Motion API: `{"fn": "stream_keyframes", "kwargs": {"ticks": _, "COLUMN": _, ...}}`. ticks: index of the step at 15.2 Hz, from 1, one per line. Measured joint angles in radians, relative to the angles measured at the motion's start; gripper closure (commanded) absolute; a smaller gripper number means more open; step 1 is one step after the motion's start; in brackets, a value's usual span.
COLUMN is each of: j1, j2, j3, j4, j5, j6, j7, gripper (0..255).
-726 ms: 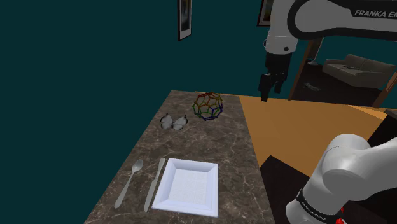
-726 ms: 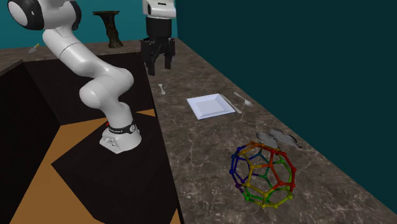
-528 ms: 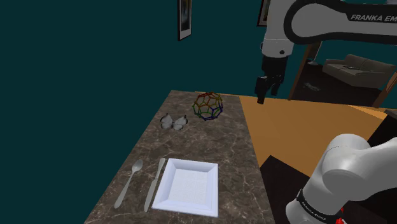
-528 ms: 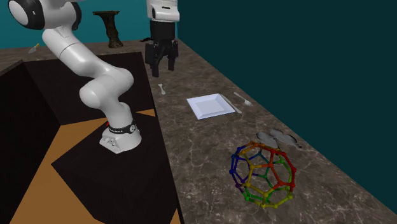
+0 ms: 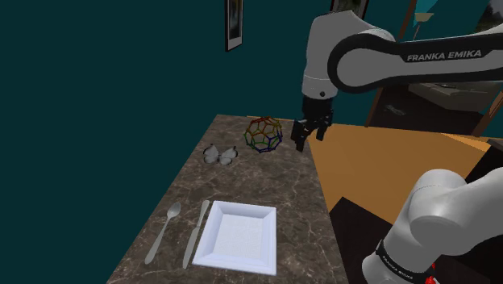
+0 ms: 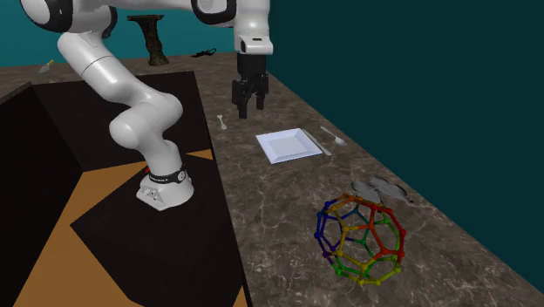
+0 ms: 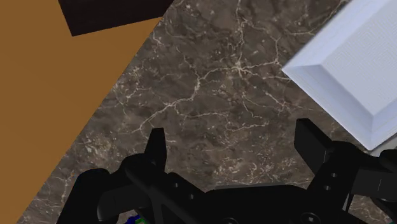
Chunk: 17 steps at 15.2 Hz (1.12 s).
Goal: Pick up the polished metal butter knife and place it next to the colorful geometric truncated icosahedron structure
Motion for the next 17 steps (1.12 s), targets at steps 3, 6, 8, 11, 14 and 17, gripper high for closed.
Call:
{"fn": "stream_keyframes", "kwargs": {"ticks": 3, "j1": 0.008, "j2": 0.058, "j3": 0.053, "j4": -0.021, "j5": 0.019, "j6": 0.098, "j7": 0.07, "gripper": 0}}
{"fn": "stream_keyframes", "kwargs": {"ticks": 6, "j1": 0.011, "j2": 0.134, "j3": 0.108, "j4": -0.018, "j5": 0.029, "j6": 0.189, "j7": 0.142, "gripper": 0}}
{"fn": "stream_keyframes", "kwargs": {"ticks": 8, "j1": 0.01, "j2": 0.181, "j3": 0.141, "j4": -0.022, "j5": 0.028, "j6": 0.251, "j7": 0.188, "gripper": 0}}
{"fn": "stream_keyframes", "kwargs": {"ticks": 11, "j1": 0.0, "j2": 0.289, "j3": 0.197, "j4": 0.01, "j5": 0.009, "j6": 0.344, "j7": 0.269, "gripper": 0}}
{"fn": "stream_keyframes", "kwargs": {"ticks": 14, "j1": -0.011, "j2": 0.397, "j3": 0.255, "j4": 0.048, "j5": -0.028, "j6": 0.425, "j7": 0.363, "gripper": 0}}
{"fn": "stream_keyframes", "kwargs": {"ticks": 17, "j1": -0.028, "j2": 0.512, "j3": 0.299, "j4": 0.104, "j5": -0.093, "j6": 0.488, "j7": 0.457, "gripper": 0}}
